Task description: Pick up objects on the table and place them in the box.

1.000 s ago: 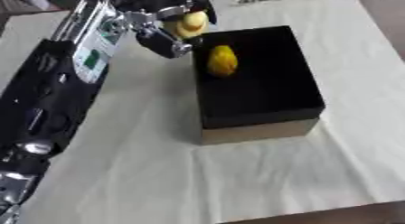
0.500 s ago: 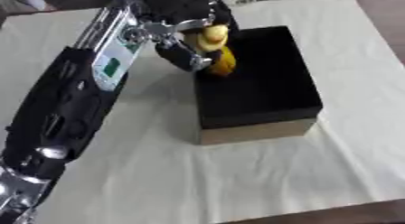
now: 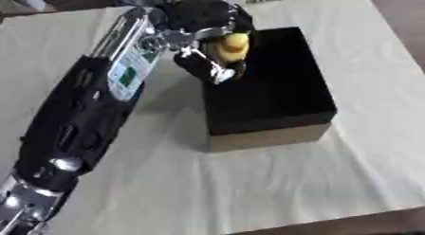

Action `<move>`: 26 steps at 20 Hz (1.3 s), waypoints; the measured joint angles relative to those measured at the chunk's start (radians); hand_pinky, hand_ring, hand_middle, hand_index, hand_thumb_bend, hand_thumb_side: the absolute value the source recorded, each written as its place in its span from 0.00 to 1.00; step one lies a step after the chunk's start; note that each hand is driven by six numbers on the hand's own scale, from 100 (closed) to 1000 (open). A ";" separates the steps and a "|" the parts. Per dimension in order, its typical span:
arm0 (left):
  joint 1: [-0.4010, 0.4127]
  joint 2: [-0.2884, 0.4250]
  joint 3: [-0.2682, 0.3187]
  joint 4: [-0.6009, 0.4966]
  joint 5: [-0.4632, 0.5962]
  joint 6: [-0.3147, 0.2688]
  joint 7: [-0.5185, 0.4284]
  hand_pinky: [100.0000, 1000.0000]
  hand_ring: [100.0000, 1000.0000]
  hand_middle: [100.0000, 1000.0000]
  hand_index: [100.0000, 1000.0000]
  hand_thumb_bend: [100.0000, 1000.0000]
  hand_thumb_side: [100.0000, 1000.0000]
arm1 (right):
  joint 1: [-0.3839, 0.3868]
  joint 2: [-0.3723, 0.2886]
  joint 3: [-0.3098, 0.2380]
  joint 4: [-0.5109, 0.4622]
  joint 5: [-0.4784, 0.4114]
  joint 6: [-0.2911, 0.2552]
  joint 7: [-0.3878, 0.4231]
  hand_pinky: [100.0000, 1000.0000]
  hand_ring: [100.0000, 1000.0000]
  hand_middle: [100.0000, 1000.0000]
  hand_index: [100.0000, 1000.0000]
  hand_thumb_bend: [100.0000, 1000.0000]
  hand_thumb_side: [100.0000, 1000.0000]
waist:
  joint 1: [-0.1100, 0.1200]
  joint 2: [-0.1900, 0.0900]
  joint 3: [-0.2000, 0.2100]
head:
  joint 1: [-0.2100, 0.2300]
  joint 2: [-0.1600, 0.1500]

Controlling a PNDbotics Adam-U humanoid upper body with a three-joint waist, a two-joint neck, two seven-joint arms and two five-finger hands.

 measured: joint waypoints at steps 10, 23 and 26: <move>0.008 0.000 0.007 0.023 -0.068 -0.039 -0.012 0.98 0.96 0.88 0.99 0.21 0.79 | 0.008 0.001 -0.005 0.000 0.010 -0.003 -0.008 0.94 0.92 0.51 0.85 0.00 0.16 | 0.000 0.001 0.001 | -0.001 0.000; 0.016 0.001 0.028 0.010 -0.088 -0.037 0.025 0.95 0.93 0.86 0.97 0.20 0.68 | 0.007 0.009 -0.005 0.000 0.013 0.003 -0.010 0.95 0.92 0.50 0.85 0.00 0.18 | -0.005 0.001 0.010 | -0.007 0.000; 0.025 0.019 0.047 -0.025 -0.065 -0.019 0.040 0.94 0.92 0.85 0.96 0.16 0.65 | 0.008 0.009 -0.005 0.000 0.017 0.006 -0.013 0.95 0.92 0.50 0.85 0.00 0.18 | -0.005 0.001 0.017 | -0.013 0.000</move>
